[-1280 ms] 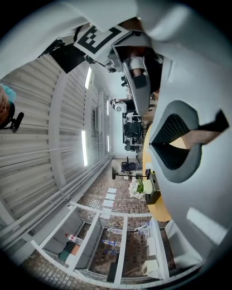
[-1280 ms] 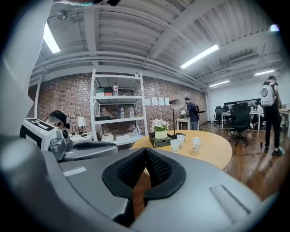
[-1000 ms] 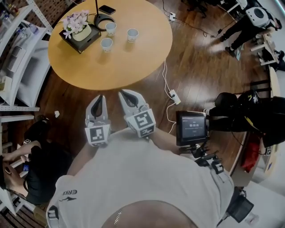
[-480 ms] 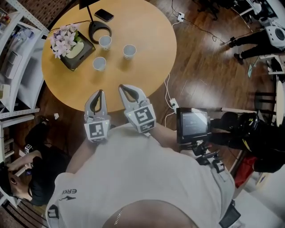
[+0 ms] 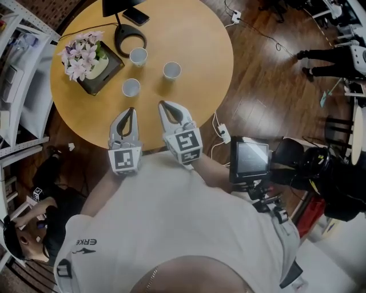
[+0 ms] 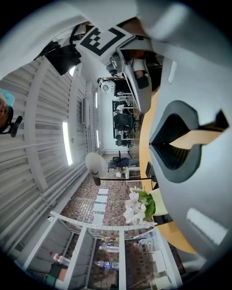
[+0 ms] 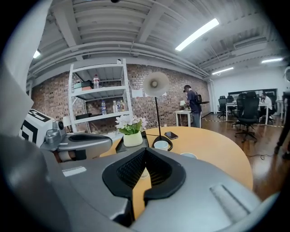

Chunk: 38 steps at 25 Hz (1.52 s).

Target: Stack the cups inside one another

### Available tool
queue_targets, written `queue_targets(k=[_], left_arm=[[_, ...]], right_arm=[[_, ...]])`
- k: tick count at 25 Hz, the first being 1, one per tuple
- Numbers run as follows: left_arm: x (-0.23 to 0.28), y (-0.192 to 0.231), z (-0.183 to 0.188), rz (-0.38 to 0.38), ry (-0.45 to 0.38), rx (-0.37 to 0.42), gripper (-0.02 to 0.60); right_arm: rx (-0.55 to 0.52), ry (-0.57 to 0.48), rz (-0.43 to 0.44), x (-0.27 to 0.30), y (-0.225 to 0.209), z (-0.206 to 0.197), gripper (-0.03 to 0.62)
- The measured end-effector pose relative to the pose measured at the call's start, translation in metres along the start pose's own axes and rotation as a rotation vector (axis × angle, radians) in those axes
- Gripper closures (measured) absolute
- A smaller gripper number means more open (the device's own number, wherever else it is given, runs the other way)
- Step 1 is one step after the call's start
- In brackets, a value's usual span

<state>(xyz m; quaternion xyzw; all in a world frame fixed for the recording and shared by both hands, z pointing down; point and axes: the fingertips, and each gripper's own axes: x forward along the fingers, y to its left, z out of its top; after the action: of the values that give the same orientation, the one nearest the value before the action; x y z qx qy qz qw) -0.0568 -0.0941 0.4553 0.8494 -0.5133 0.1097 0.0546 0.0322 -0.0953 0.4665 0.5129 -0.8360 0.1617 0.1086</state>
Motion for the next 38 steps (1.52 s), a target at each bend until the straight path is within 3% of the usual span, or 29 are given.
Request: queue_targets(k=[9, 14, 20, 29, 38], left_arm=[[0.047, 0.002, -0.016, -0.077, 0.046, -0.012, 0.58], [0.076, -0.005, -0.052, -0.084, 0.09, -0.018, 0.58], [0.104, -0.029, -0.097, -0.129, 0.225, -0.045, 0.58], [0.14, -0.053, -0.124, -0.16, 0.303, -0.07, 0.58], [0.147, -0.042, -0.143, -0.13, 0.33, -0.08, 0.58]], right_arm=[[-0.018, 0.053, -0.079, 0.037, -0.033, -0.011, 0.58], [0.002, 0.112, -0.099, 0.058, -0.063, -0.038, 0.58], [0.031, 0.213, -0.101, 0.07, -0.092, -0.082, 0.58], [-0.007, 0.298, -0.117, 0.087, -0.127, -0.117, 0.573], [-0.079, 0.37, -0.089, 0.122, -0.137, -0.14, 0.31]])
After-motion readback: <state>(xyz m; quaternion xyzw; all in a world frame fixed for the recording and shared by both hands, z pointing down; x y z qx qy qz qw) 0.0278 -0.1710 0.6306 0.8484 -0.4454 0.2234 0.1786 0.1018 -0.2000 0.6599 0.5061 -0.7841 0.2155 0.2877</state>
